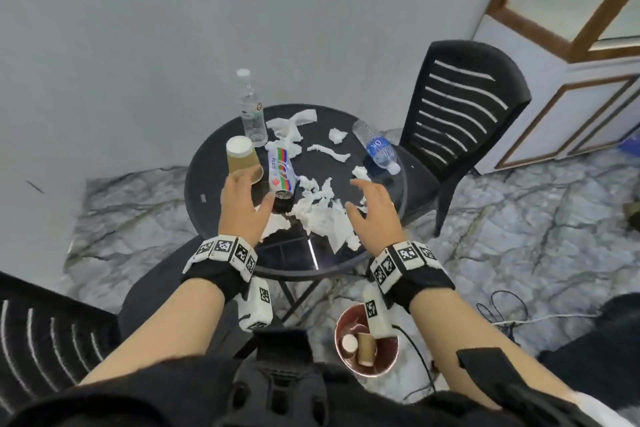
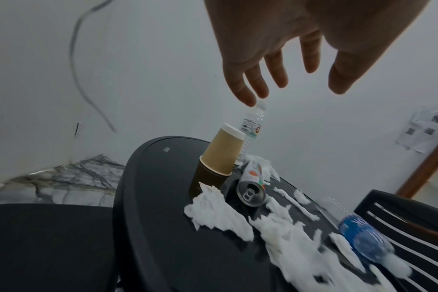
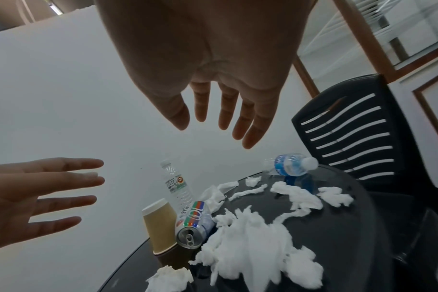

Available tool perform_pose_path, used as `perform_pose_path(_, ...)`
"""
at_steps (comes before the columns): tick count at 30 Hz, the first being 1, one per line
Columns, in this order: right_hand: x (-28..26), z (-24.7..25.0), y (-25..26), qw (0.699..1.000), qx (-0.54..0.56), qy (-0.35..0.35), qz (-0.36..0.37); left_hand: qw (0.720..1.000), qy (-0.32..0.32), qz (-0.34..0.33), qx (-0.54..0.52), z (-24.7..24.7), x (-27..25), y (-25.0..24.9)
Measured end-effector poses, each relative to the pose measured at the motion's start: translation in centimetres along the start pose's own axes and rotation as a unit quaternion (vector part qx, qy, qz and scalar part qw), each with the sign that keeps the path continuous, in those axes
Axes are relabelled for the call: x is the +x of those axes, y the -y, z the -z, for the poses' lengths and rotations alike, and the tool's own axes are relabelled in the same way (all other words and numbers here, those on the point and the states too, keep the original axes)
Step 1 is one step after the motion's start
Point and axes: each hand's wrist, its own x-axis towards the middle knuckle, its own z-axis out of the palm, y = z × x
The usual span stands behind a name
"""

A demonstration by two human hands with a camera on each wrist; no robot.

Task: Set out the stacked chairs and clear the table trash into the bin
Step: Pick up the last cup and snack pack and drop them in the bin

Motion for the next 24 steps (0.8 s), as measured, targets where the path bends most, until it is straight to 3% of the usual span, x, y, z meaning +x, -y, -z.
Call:
perform_pose_path(7, 9.3, -5.9, 2.9, 1.000, -0.006, 0.022, 0.000, 0.997, 0.007, 0.028, 0.071, 1.7, 8.3, 5.0)
perform_pose_path(12, 14.5, -10.4, 4.3, 0.998, -0.007, 0.065, -0.026, 0.992, 0.093, 0.056, 0.059, 1.4, 12.8, 7.7)
perform_pose_path(15, 16.2, -13.1, 4.5, 0.993, -0.012, 0.095, -0.062, 0.987, 0.131, 0.090, 0.004, 0.9, 14.1, 9.2)
perform_pose_path(24, 17.6, -17.0, 2.9, 0.973, -0.042, 0.179, -0.142, 0.976, 0.138, 0.149, -0.076, -1.1, 16.0, 12.3)
